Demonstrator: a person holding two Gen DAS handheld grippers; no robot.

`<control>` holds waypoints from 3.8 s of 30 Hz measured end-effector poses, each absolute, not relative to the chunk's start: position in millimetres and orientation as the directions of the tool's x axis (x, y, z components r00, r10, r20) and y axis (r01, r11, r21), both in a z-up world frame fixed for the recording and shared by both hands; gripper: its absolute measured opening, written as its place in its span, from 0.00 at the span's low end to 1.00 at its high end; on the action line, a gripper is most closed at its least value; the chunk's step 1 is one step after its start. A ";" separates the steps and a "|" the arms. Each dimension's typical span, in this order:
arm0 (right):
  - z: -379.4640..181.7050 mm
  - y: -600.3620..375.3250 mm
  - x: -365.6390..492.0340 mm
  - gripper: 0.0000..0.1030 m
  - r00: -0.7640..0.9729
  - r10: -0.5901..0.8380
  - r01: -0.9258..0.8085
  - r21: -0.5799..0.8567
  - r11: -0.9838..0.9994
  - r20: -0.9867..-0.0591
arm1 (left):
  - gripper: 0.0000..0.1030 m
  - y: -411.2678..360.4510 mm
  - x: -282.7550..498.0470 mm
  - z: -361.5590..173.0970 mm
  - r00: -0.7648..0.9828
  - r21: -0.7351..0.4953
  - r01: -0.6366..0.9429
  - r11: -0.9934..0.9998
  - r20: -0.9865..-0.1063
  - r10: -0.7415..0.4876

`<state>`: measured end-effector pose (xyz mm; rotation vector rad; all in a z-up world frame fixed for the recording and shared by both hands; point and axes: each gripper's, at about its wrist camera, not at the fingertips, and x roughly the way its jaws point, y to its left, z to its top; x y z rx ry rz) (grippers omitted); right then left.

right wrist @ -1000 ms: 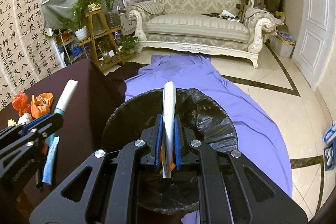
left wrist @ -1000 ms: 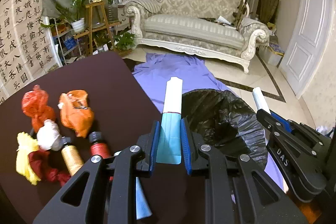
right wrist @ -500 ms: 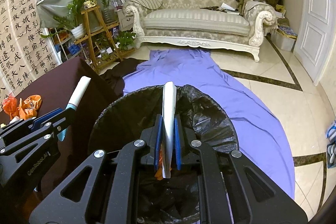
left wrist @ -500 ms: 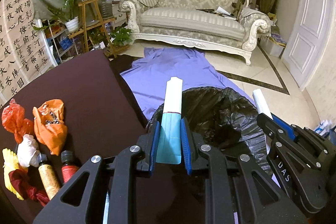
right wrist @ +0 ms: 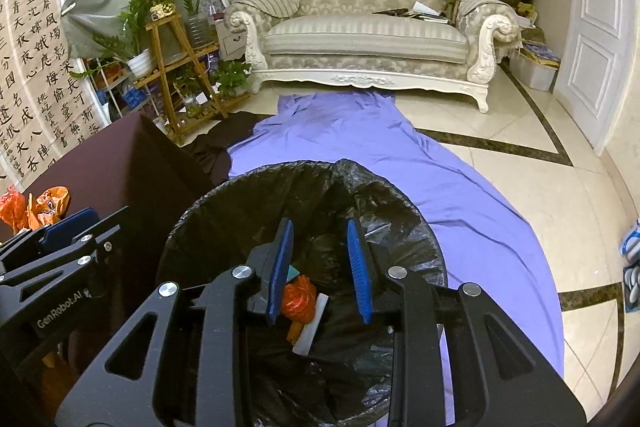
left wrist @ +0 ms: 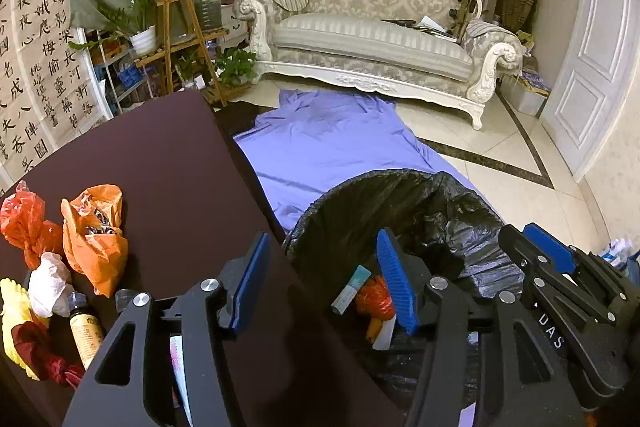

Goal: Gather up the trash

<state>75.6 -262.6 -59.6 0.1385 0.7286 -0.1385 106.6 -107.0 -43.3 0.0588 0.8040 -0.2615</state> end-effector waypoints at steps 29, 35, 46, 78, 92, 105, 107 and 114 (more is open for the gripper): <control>-48.9 -184.2 35.6 0.28 0.737 0.047 0.017 0.088 0.996 -0.674 | 0.62 8.0 34.8 -17.2 0.718 -0.059 0.065 0.996 -0.690 -0.088; -48.1 -154.2 30.0 0.28 0.728 0.090 -0.046 0.083 0.995 -0.680 | 0.62 40.8 19.4 -23.2 0.712 -0.054 -0.010 0.998 -0.702 -0.031; -48.3 -102.8 22.0 0.28 0.697 0.167 -0.168 0.068 0.983 -0.698 | 0.62 81.8 2.6 -36.4 0.692 -0.053 -0.098 0.994 -0.721 0.030; -43.4 -60.8 39.7 0.28 0.682 0.197 -0.243 0.036 0.969 -0.704 | 0.65 118.5 26.8 -36.4 0.698 -0.084 -0.152 0.985 -0.715 0.047; -43.1 -57.3 46.9 0.28 0.678 0.200 -0.244 0.040 0.969 -0.707 | 0.67 115.4 53.4 -38.5 0.685 -0.087 -0.109 0.990 -0.728 0.011; -44.8 -39.3 48.1 0.28 0.669 0.225 -0.282 0.038 0.959 -0.709 | 0.37 115.8 37.1 -36.9 0.695 -0.126 -0.044 0.991 -0.716 -0.060; -44.1 -34.5 45.8 0.28 0.667 0.235 -0.295 0.039 0.955 -0.707 | 0.37 119.1 32.6 -34.9 0.699 -0.131 -0.050 0.990 -0.713 -0.059; -42.8 -7.9 38.4 0.28 0.649 0.280 -0.362 0.036 0.932 -0.708 | 0.37 143.3 15.1 -27.2 0.710 -0.143 -0.092 0.985 -0.703 -0.036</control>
